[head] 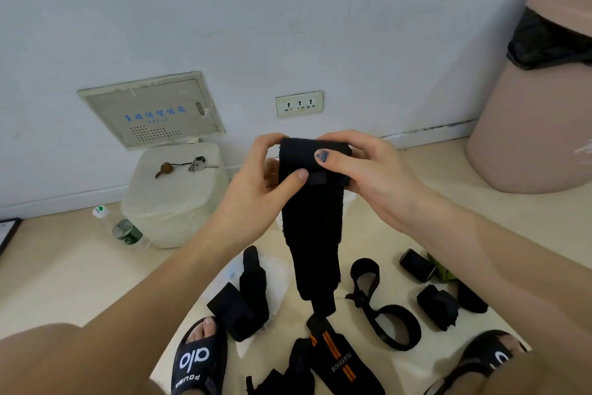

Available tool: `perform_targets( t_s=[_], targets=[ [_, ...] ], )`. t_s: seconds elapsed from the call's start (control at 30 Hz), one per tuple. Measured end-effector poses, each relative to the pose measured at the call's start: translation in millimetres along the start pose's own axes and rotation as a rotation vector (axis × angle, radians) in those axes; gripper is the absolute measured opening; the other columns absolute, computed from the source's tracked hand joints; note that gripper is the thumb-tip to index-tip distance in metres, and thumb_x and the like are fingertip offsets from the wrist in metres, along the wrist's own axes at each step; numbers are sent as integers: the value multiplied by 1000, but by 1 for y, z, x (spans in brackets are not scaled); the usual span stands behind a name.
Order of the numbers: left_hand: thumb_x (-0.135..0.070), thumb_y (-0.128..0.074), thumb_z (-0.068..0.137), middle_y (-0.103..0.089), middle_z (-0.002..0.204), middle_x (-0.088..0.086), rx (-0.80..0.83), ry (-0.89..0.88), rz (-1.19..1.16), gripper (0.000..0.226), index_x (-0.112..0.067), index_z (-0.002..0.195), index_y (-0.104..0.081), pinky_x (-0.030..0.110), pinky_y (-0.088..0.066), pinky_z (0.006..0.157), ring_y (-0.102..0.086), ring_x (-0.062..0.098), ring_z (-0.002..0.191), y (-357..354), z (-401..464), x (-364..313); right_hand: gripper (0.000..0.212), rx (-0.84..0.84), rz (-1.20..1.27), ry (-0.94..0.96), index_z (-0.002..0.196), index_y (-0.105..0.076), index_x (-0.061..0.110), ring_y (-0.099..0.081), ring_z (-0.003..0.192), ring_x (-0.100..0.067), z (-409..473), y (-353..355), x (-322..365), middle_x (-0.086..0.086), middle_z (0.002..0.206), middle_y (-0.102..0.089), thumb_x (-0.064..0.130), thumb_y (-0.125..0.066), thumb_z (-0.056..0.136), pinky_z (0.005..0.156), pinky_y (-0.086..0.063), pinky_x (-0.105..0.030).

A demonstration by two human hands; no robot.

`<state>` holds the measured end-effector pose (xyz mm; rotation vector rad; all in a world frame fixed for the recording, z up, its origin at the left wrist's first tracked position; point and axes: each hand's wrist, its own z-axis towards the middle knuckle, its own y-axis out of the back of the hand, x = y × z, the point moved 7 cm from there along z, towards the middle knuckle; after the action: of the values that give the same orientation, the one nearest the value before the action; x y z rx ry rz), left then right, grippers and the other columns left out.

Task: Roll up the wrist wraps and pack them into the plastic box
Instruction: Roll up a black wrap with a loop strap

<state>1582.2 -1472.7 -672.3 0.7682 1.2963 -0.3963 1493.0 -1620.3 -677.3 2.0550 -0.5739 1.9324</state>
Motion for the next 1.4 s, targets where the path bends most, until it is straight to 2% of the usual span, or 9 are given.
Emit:
perform_targets(
  t_s=[0.13,0.33,0.7,0.87,0.97,1.03,1.1,1.23,1.4],
  targets=[
    [-26,-68,99,-73,105,5,49,-17,38,45,-45,135,-48,42,-60,91,-73,31,89,4,0,-5,30,69,138,-39,124,-69,10,-73,99,-23,-1,-3,0,-18,118,-72,10,-71,94,93,-59,-37],
    [-21,-70,97,-66,116,5,136,-47,86,39,-43,125,-53,47,-62,84,-77,26,83,7,2,-8,31,82,85,-11,118,-71,10,-70,100,-24,-1,-8,-1,-25,123,-68,1,-73,89,94,-59,-37],
    [-24,-51,106,-68,109,-5,214,160,-363,21,-26,126,-56,26,-56,77,-70,15,90,-11,1,2,32,47,-296,248,103,-71,32,-70,101,-22,-5,-11,13,6,101,-74,18,-77,76,91,-59,-49],
    [-9,-55,103,-66,106,6,197,137,-402,19,-23,115,-58,25,-55,75,-67,19,87,-8,4,2,43,64,-284,174,115,-66,28,-70,104,-22,-2,-7,8,0,112,-72,9,-84,80,96,-58,-44],
    [-3,-57,100,-65,106,7,181,99,-403,23,-23,110,-60,25,-53,78,-65,20,92,-4,7,1,52,131,-188,3,127,-61,33,-70,111,-14,-2,-8,-2,-1,122,-69,28,-84,81,102,-56,-40],
    [-2,-62,95,-64,106,8,174,74,-411,25,-24,107,-60,26,-52,81,-64,21,95,-3,7,-1,39,149,-171,-51,123,-61,32,-70,111,-15,-3,-14,-7,-2,121,-69,40,-77,89,102,-56,-46],
    [-4,-63,87,-63,104,9,174,60,-411,26,-24,104,-61,27,-52,80,-63,21,95,-4,6,-1,23,110,-216,-34,114,-61,33,-70,111,-19,-3,-17,-9,-3,117,-70,46,-68,96,99,-56,-52],
    [-2,-60,85,-65,106,10,194,70,-452,26,-23,100,-61,26,-53,80,-65,21,96,-7,3,-1,28,73,-228,42,106,-63,35,-67,111,-26,-3,-18,-5,-8,112,-68,53,-69,85,101,-53,-56],
    [-31,-59,99,-67,123,-5,152,165,-470,31,-32,130,-53,31,-55,87,-69,11,100,-11,4,4,25,69,-122,89,110,-66,29,-68,110,-33,-1,-15,-1,-11,111,-71,31,-76,87,101,-55,-53]
  ],
)
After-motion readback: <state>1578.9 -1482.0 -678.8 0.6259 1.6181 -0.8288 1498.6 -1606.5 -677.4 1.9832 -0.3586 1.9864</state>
